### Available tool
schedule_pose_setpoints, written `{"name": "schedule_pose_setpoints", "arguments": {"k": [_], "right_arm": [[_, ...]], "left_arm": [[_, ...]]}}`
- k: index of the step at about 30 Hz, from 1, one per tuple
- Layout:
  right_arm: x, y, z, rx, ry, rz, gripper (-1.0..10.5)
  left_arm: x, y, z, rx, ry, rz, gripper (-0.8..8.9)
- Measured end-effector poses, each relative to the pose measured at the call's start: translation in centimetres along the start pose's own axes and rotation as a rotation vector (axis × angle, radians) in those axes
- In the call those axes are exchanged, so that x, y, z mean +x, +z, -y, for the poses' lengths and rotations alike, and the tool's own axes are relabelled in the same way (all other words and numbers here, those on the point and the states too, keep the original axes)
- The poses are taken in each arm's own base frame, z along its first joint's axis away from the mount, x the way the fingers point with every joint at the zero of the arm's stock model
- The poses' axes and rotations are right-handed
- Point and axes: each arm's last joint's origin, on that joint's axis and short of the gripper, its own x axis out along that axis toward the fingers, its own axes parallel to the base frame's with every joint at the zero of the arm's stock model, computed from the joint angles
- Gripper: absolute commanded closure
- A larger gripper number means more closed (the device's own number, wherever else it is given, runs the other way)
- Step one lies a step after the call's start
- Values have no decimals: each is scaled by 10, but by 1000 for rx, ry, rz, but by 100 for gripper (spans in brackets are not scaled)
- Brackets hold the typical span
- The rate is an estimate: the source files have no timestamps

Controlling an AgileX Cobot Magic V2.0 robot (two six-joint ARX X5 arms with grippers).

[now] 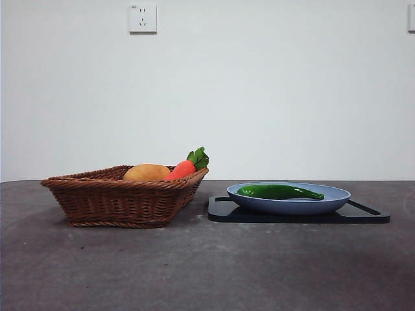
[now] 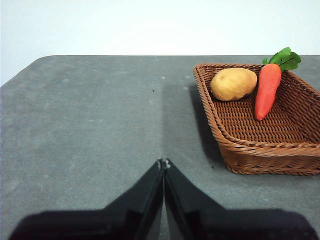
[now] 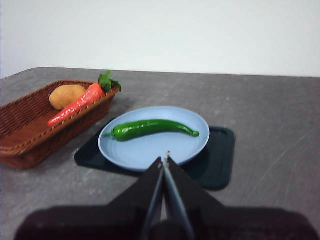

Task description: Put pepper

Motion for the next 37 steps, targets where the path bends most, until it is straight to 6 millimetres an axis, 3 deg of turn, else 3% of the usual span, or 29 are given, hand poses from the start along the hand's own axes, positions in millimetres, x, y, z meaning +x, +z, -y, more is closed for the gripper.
{"name": "schedule_pose_setpoints", "arguments": {"k": [9, 37], "right_arm": [[4, -29, 1, 70, -2, -39, 936], [4, -29, 1, 105, -6, -42, 936]], "left_arm": [[0, 0, 0, 0, 0, 0, 805], [0, 0, 0, 0, 0, 0, 805]]}}
